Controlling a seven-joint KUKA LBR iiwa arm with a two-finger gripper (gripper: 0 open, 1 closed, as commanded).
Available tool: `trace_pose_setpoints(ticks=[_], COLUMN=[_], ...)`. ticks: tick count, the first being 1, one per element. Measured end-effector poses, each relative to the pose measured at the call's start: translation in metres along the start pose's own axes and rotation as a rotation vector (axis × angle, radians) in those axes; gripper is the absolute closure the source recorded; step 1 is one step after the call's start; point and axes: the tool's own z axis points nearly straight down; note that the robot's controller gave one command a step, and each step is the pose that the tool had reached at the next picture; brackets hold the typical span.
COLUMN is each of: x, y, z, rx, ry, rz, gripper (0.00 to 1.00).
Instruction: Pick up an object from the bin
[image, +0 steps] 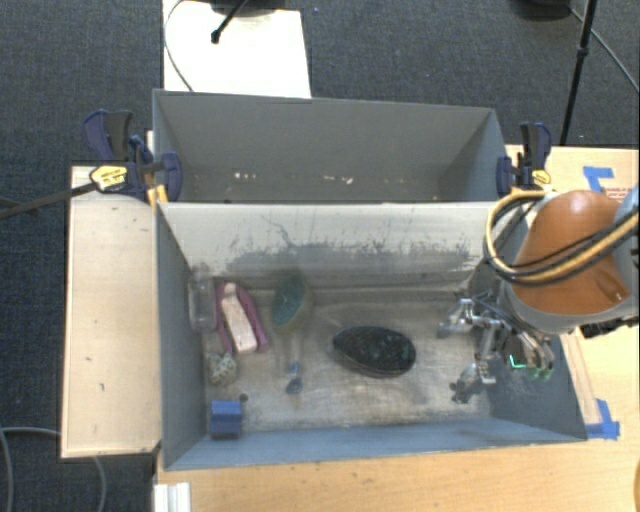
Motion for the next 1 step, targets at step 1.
trace_pose_setpoints(ticks=[1], x=[-0.0220], y=[0.0644], z=[0.0657], rx=[-0.001], ry=[-0.010], rz=[0.271], gripper=[0.00])
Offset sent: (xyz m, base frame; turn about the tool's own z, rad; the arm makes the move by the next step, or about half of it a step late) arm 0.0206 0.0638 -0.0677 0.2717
